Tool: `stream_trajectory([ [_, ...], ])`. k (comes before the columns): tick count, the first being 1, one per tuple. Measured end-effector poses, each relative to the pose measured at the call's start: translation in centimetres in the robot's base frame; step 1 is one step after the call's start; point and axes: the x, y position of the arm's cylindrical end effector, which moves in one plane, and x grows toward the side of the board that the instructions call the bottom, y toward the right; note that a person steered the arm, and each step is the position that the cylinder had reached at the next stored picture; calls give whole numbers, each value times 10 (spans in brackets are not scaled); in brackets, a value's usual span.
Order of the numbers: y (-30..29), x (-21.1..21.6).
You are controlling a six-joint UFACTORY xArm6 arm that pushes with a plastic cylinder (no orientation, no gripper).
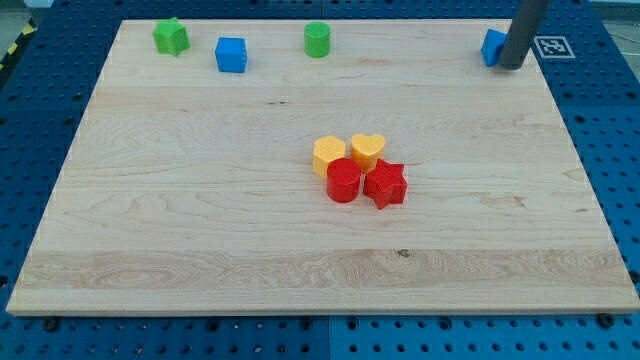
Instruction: Place the blue triangle at the top right of the board
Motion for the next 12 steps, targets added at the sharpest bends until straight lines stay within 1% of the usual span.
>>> stream_trajectory([
  [3,-29,-16],
  [9,-41,-22],
  [10,-41,-28],
  [11,-41,-44],
  [12,-41,-40],
])
